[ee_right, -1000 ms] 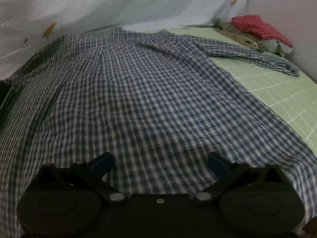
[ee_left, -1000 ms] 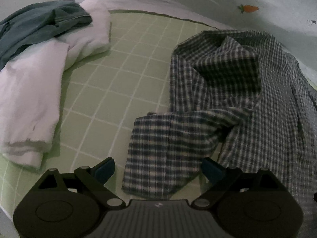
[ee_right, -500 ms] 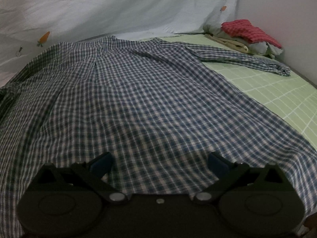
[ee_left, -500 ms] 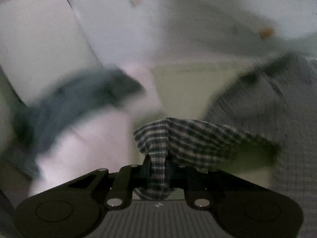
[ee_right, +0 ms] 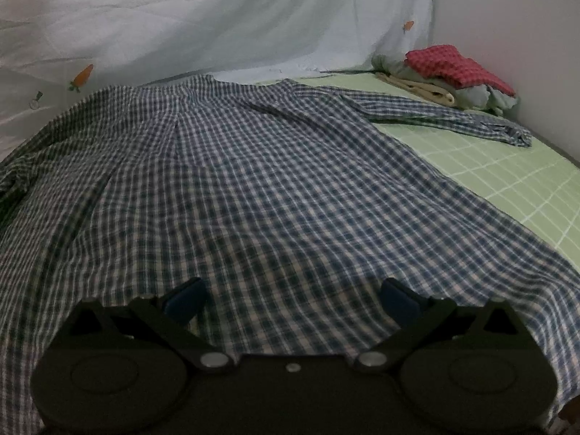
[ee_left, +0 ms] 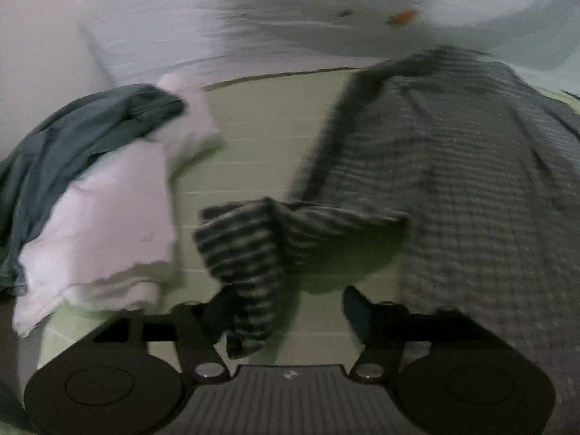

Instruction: Fold clothes

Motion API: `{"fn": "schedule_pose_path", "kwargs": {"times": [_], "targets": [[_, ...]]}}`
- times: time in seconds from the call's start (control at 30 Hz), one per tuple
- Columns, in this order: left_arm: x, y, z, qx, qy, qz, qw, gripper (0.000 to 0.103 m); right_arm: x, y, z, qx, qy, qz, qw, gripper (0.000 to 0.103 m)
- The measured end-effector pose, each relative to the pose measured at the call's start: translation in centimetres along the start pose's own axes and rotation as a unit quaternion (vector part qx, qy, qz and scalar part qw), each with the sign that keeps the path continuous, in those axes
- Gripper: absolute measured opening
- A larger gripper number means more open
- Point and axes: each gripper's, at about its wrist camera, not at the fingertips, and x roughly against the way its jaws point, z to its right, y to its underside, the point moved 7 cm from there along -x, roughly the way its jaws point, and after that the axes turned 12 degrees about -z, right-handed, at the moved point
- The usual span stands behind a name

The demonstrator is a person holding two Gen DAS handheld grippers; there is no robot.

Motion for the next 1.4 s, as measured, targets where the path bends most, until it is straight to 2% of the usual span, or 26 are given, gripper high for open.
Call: {"fn": "schedule_pose_path", "kwargs": {"times": [0.07,0.13,0.2,0.33,0.43,0.57,0.63,0.73,0.87,1.03,1.17,1.23,1.4], "targets": [[0.6,0.0,0.5,0.001,0.032,0.001,0.9995,0.076,0.0,0.0,0.0,0.002,-0.002,0.005,1.0,0.103],[1.4,-0.3,-0.4,0.039,0.049,0.013,0.998,0.079,0.0,0.0,0.0,0.004,-0.003,0.008,1.0,0.103],[2.0,-1.1,-2.0,0.089,0.053,0.034,0.9941,0.081,0.0,0.0,0.1,0.006,-0.005,0.01,1.0,0.103],[3.1,-3.2,-4.9,0.181,0.05,0.077,0.9791,0.081,0.0,0.0,0.1,0.012,-0.01,0.016,1.0,0.103],[2.8,-5.0,-5.5,0.204,0.05,0.082,0.9742,0.081,-0.1,-0.1,0.2,0.013,-0.012,0.017,1.0,0.103],[1.9,-6.8,-5.6,0.206,-0.003,0.072,0.9758,0.081,-0.1,-0.1,0.1,0.014,-0.013,0.019,1.0,0.103],[1.2,-7.4,-5.5,0.202,-0.018,0.059,0.9775,0.082,-0.1,0.0,0.1,0.014,-0.014,0.02,1.0,0.103],[0.0,-6.8,-4.8,0.185,-0.044,0.016,0.9817,0.082,-0.1,0.0,0.1,0.015,-0.015,0.022,1.0,0.103],[-1.2,-4.1,-2.7,0.138,-0.057,-0.031,0.9884,0.082,-0.1,0.0,0.1,0.016,-0.016,0.023,0.999,0.103],[-2.6,0.2,-0.2,0.086,-0.061,-0.091,0.9903,0.083,-0.1,0.0,0.1,0.016,-0.017,0.024,0.999,0.103],[-2.2,0.8,-0.4,0.065,-0.075,-0.093,0.9907,0.085,0.0,0.0,-0.1,0.017,-0.017,0.024,0.999,0.103],[-2.3,0.9,-1.1,0.069,-0.081,-0.096,0.9897,0.089,0.0,-0.1,-0.2,0.016,-0.016,0.025,0.999,0.103],[-2.2,1.8,-3.9,0.123,-0.1,-0.098,0.9824,0.091,0.0,0.0,-0.4,0.014,-0.015,0.024,0.999,0.103]]}}
